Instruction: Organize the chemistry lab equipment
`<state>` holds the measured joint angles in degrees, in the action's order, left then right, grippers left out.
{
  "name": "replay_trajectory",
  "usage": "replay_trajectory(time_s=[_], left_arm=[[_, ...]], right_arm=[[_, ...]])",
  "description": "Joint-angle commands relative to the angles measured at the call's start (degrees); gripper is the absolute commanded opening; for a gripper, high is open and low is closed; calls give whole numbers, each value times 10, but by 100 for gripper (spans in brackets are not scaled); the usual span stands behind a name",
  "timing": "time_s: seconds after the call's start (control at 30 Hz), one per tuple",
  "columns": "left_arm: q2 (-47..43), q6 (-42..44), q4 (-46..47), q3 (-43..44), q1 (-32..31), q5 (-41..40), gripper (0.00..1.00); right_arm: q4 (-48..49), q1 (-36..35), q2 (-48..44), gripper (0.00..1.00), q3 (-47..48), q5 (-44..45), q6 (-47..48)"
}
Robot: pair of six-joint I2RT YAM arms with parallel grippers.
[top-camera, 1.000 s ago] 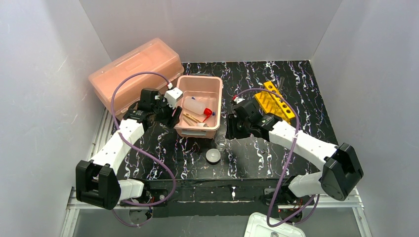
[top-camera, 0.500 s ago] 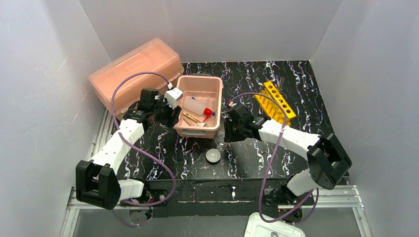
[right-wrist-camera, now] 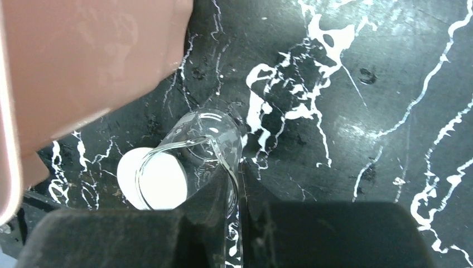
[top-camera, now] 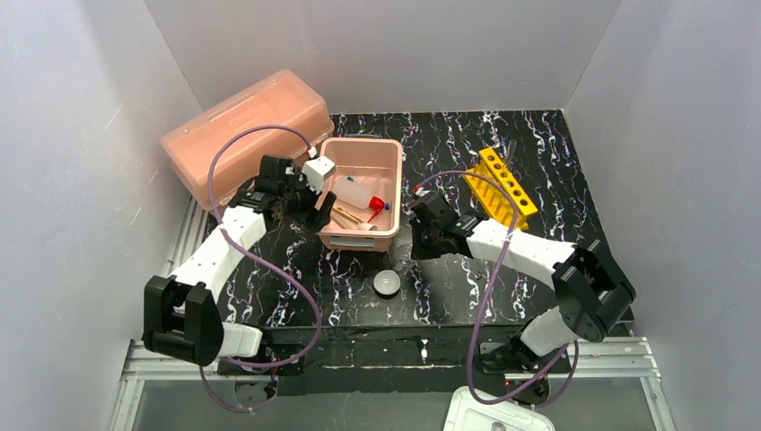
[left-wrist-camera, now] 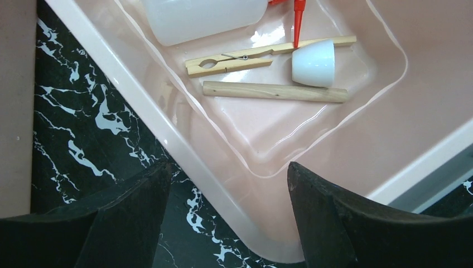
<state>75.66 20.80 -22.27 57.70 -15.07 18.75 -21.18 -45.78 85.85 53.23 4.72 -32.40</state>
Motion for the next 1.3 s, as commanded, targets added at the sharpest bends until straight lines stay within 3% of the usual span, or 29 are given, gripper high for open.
replay_trajectory(time_s=[0.0, 0.27, 0.43, 0.6, 0.73, 0.93, 1.03, 1.17, 1.27], left_arm=[[30, 0, -10, 31, 0, 17, 73], [58, 17, 8, 41, 0, 47, 57], [74, 25, 19, 56, 0, 87, 37], [102, 17, 27, 81, -12, 100, 35], [130, 10, 32, 100, -20, 86, 40], [153, -10, 51, 115, -27, 65, 52], [155, -10, 55, 117, -28, 57, 62], [144, -8, 29, 138, -27, 47, 91], [124, -10, 5, 169, -24, 56, 95]], right_arm=[[-35, -3, -58, 1, -9, 55, 7], [-126, 2, -144, 1, 30, 134, 43], [-168, 20, -179, 1, 117, 152, 80], [-183, 33, -142, 1, 244, 155, 136], [-187, 37, -64, 1, 334, 137, 152], [-154, 43, 60, 1, 391, 94, 153], [-145, 45, 122, 1, 419, 60, 150], [-134, 45, 185, 1, 445, 24, 147], [-123, 45, 215, 1, 458, 5, 144]])
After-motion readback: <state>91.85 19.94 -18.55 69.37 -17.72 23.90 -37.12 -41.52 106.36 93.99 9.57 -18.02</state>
